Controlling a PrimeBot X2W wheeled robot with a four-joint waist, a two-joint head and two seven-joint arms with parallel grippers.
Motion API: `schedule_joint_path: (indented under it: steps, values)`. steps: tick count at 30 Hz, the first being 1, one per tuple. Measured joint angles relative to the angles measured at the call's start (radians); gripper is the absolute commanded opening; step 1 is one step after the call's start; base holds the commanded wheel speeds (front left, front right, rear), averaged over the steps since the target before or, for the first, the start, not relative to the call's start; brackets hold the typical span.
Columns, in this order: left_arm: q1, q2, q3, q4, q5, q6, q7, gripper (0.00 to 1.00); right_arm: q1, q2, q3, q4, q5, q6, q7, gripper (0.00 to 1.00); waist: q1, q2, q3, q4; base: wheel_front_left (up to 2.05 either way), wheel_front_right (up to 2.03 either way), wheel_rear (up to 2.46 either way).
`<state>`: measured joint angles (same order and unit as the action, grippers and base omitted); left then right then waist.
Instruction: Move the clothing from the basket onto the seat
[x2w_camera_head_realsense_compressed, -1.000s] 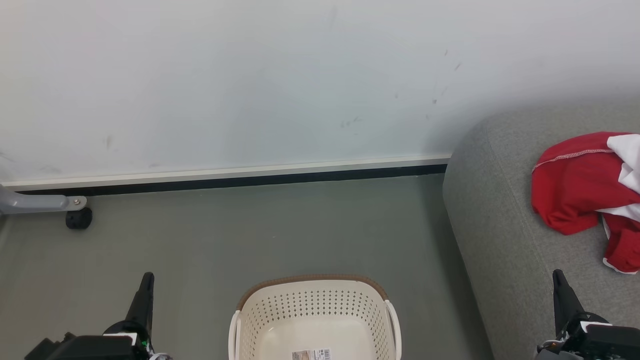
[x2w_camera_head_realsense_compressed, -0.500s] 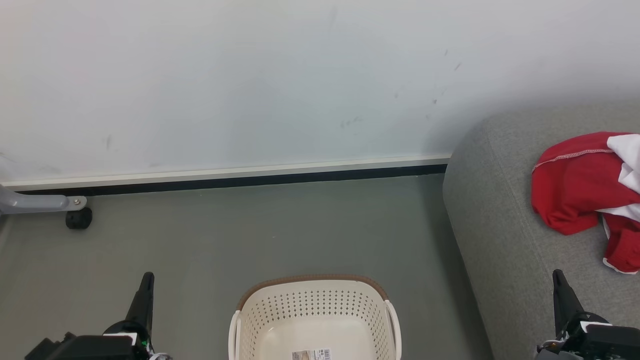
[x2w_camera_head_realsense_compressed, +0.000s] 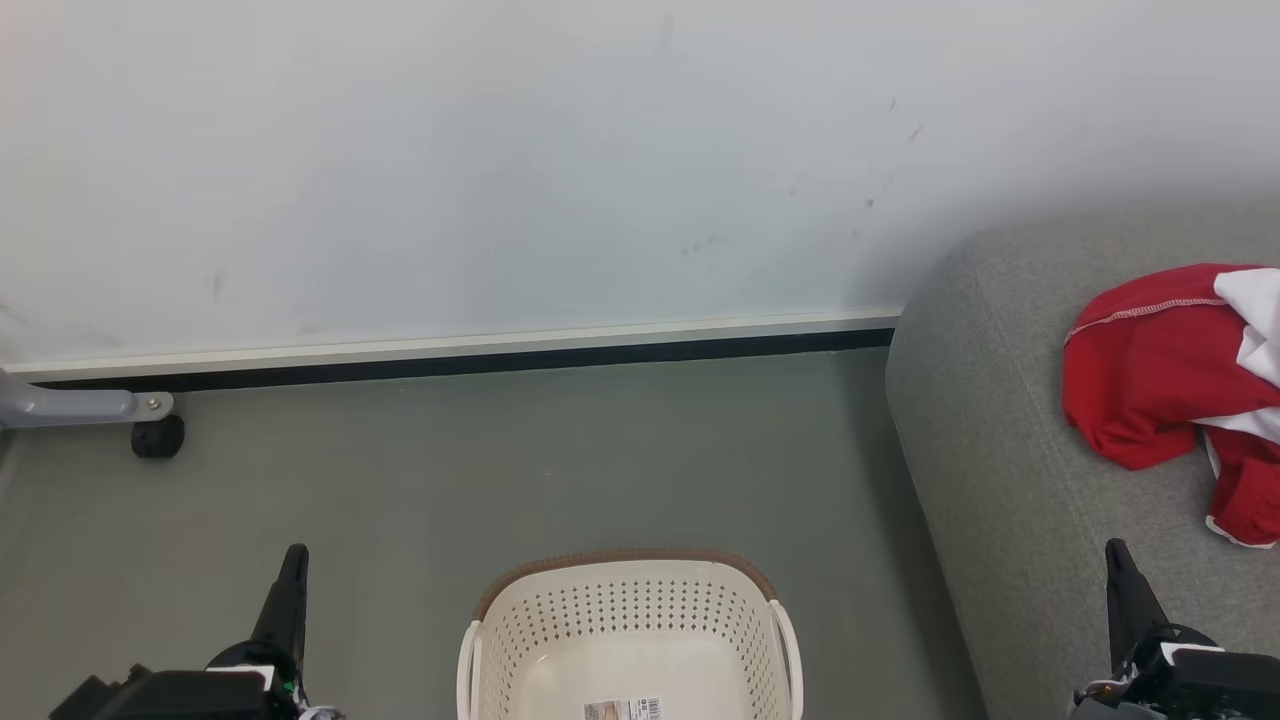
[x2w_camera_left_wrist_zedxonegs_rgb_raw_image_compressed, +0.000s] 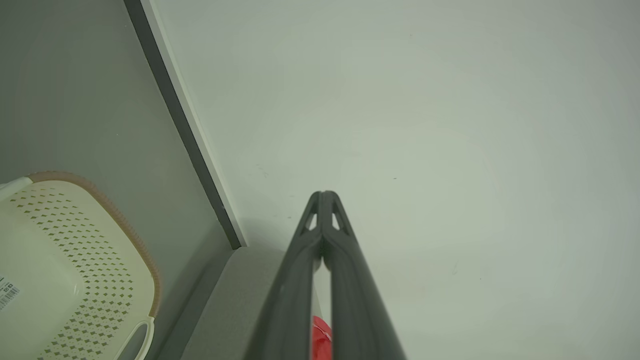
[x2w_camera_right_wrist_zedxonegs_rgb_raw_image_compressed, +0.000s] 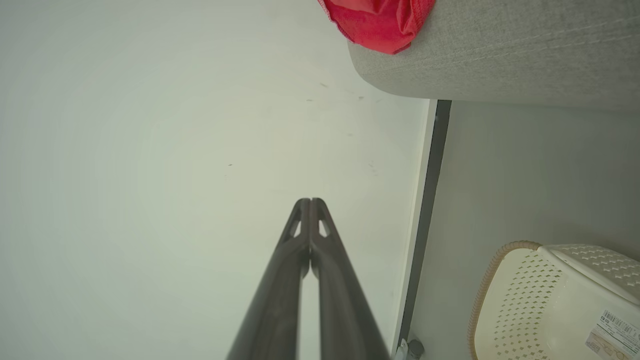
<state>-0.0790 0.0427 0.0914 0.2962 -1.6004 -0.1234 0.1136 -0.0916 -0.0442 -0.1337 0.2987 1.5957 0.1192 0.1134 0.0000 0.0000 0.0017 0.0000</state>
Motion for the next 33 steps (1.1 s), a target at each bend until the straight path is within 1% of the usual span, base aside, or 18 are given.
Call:
schedule_joint_path:
  steps: [33]
  values:
    - [0.000, 0.000, 0.000, 0.000, 0.000, 0.000, 0.000, 0.00, 0.000, 0.000, 0.000, 0.000, 0.000, 0.001, 0.000, 0.00, 0.0000, 0.0000, 0.000, 0.000, 0.00, 0.00, 0.00]
